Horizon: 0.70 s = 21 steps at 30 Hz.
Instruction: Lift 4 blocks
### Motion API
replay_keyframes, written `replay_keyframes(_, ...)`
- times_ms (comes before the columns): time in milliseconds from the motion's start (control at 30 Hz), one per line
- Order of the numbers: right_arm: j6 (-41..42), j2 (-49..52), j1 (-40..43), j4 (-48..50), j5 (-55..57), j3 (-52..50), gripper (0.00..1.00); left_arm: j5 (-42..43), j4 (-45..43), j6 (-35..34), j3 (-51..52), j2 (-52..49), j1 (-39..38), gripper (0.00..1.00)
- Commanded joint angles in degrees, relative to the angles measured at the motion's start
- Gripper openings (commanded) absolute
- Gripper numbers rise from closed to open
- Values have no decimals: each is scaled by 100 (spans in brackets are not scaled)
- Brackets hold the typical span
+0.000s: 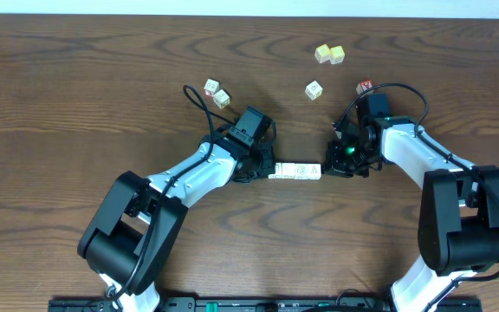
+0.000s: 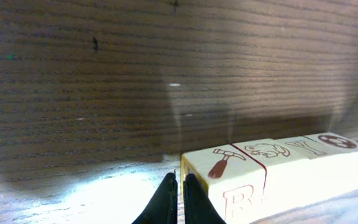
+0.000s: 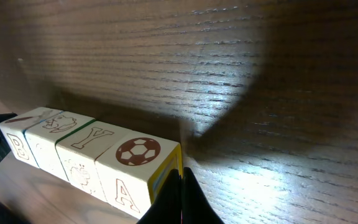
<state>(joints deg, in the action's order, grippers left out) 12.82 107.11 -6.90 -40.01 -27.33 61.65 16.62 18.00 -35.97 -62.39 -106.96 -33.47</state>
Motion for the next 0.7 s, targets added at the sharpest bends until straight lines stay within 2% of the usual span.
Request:
replay_keyframes(0,44,59,-35,-4,-146,-28,1,216,31,188,-7,-44,2,7)
replay_keyframes(667,46,59,-33,-7,-470,-28,1,354,26,203,-9,-42,2,7)
